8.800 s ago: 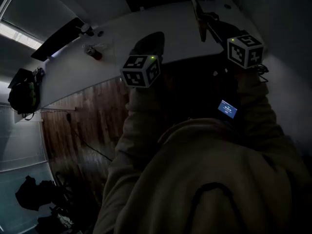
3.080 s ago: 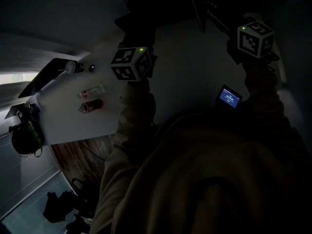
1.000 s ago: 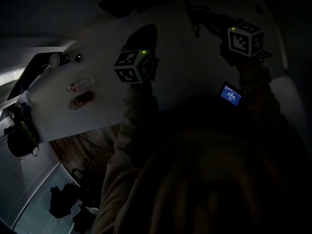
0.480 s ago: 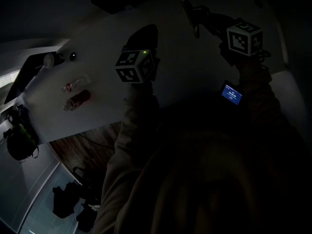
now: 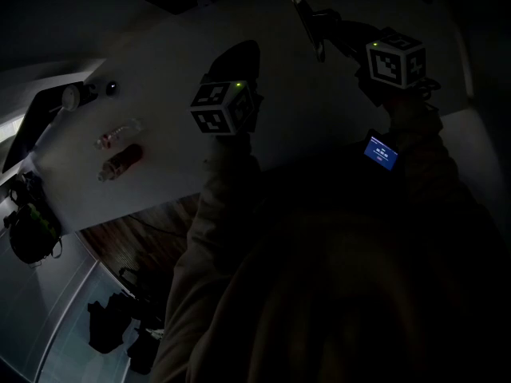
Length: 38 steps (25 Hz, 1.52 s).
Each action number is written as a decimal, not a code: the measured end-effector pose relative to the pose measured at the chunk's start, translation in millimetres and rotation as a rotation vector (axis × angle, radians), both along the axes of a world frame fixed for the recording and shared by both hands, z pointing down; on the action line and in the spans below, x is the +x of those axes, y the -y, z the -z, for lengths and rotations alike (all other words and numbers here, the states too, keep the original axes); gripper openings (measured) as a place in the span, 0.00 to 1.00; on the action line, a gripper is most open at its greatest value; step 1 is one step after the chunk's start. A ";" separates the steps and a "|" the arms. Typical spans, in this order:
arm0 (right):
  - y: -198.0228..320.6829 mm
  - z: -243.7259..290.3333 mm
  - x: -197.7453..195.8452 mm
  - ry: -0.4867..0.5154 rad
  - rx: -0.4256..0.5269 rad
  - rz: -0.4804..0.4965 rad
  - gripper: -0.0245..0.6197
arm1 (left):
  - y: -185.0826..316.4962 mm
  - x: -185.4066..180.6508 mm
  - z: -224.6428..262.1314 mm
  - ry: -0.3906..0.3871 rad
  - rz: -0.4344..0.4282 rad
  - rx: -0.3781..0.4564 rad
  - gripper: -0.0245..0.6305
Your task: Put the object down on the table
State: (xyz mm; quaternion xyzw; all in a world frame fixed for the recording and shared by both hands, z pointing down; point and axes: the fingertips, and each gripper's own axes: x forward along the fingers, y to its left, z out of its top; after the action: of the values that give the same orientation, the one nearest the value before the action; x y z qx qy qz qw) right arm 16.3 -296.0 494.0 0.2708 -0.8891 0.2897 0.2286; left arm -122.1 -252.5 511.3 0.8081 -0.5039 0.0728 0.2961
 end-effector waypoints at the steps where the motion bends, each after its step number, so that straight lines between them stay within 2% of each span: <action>1: -2.0 -3.3 1.0 -0.005 -0.008 -0.004 0.10 | -1.2 0.6 -2.8 -0.001 -0.001 -0.004 0.04; 19: -35.9 -88.2 21.7 -0.058 -0.149 -0.023 0.10 | -30.2 15.8 -64.9 -0.021 0.005 -0.109 0.04; 38: -64.9 -140.3 27.4 -0.093 -0.262 -0.021 0.10 | -64.0 28.9 -115.0 -0.036 -0.006 -0.201 0.04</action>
State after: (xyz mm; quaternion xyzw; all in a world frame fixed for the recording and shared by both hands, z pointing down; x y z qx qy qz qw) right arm 43.7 -231.1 634.3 0.2611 -0.8291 0.3930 0.3000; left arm -93.2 -188.6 626.3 0.7769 -0.4862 0.1092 0.3848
